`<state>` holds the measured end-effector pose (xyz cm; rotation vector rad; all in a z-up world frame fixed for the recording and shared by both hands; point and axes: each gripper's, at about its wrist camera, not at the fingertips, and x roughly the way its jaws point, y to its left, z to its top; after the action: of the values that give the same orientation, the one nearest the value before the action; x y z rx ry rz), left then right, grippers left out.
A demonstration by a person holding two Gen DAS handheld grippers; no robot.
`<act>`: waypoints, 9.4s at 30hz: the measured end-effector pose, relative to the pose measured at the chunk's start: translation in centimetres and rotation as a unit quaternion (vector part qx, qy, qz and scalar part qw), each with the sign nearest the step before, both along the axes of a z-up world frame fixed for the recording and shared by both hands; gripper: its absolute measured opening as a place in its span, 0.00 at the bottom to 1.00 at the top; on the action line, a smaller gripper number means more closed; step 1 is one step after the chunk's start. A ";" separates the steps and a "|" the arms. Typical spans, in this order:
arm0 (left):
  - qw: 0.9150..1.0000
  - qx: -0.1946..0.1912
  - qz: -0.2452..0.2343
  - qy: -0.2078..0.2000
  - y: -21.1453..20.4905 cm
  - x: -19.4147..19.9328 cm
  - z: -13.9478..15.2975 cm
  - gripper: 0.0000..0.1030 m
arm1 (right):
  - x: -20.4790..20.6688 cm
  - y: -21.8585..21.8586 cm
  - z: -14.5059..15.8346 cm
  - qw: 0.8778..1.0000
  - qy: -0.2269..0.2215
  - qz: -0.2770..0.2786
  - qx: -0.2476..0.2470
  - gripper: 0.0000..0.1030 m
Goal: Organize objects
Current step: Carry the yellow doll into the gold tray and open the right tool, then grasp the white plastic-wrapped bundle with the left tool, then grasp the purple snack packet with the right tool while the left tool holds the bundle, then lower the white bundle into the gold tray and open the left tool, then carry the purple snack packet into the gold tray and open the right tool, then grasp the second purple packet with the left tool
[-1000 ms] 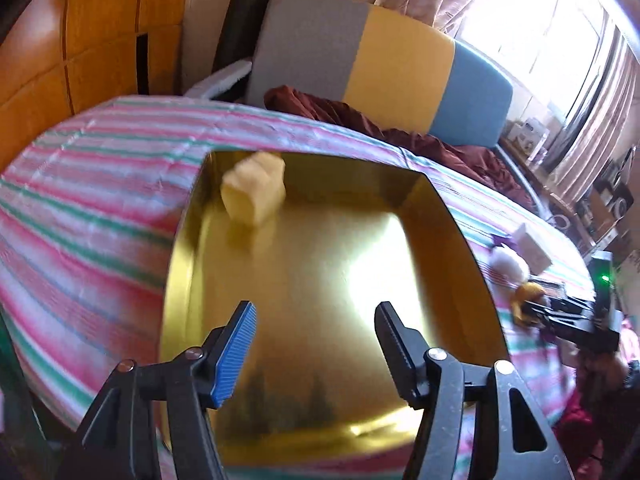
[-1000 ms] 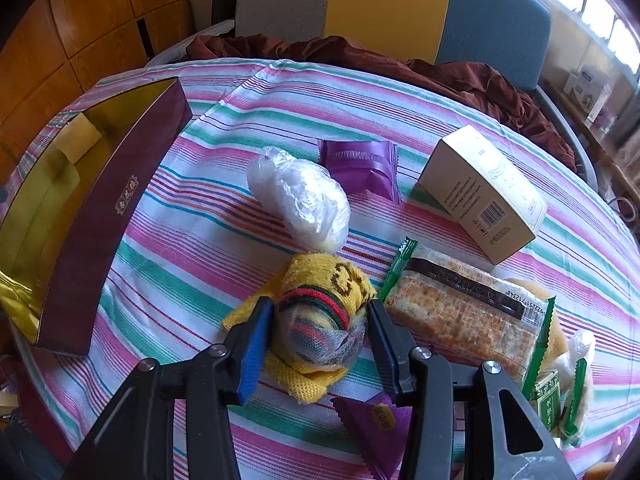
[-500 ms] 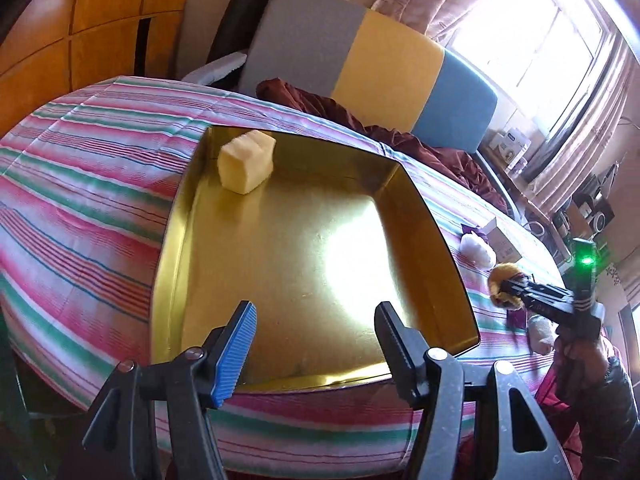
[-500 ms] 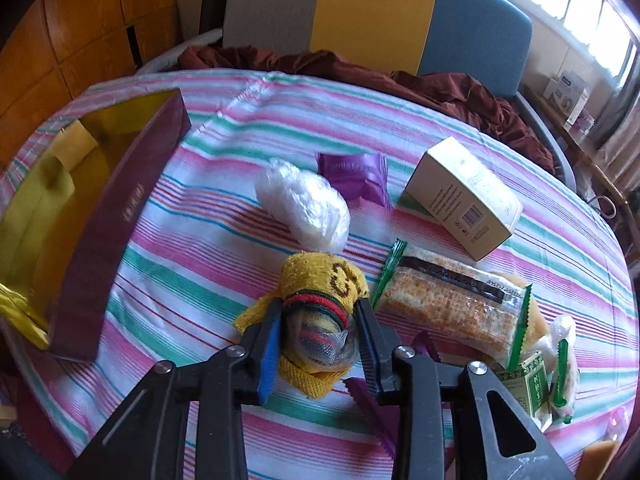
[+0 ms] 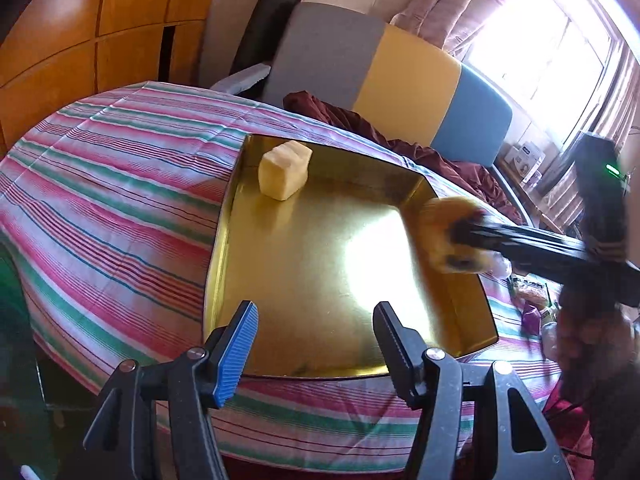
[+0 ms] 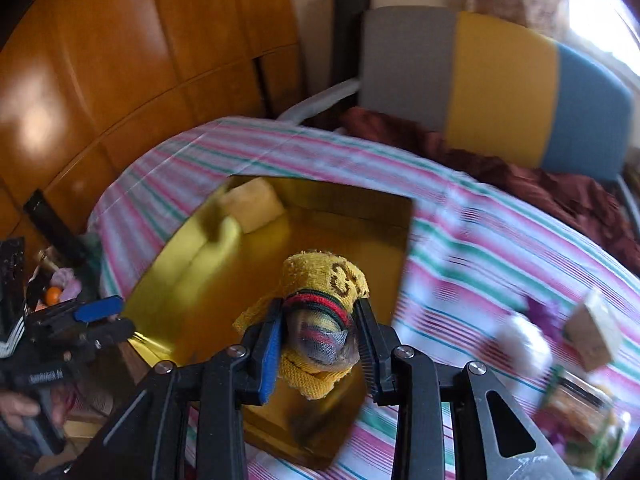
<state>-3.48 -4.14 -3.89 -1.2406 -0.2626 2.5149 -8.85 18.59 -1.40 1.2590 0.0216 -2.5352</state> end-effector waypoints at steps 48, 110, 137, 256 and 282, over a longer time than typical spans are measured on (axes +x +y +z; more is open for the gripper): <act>0.989 -0.006 -0.144 0.024 10.8 0.9 3.1 0.59 | 6.2 14.3 -1.8 0.976 -0.008 -0.198 -0.094 0.93; 0.954 -0.089 -0.287 -0.001 31.8 1.6 -6.2 0.37 | 11.4 30.3 -2.0 0.931 -0.036 -0.323 -0.168 0.84; 0.948 -0.088 -0.305 0.023 30.9 3.2 -6.4 0.33 | 9.8 27.9 -9.7 0.914 -0.153 -0.368 -0.077 0.37; 0.986 -0.060 0.153 0.032 -7.1 -1.6 -0.2 0.43 | -0.2 -12.5 -8.4 0.986 -0.109 0.093 -0.088 0.42; 0.991 -0.101 -0.026 0.083 5.5 -0.2 3.0 0.43 | 3.0 7.3 -1.8 0.994 -0.019 -0.084 -0.073 0.80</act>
<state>-3.68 1.38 -0.91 -1.0837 0.0631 2.6318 -5.88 25.87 -3.21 1.3012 -0.2853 -2.5968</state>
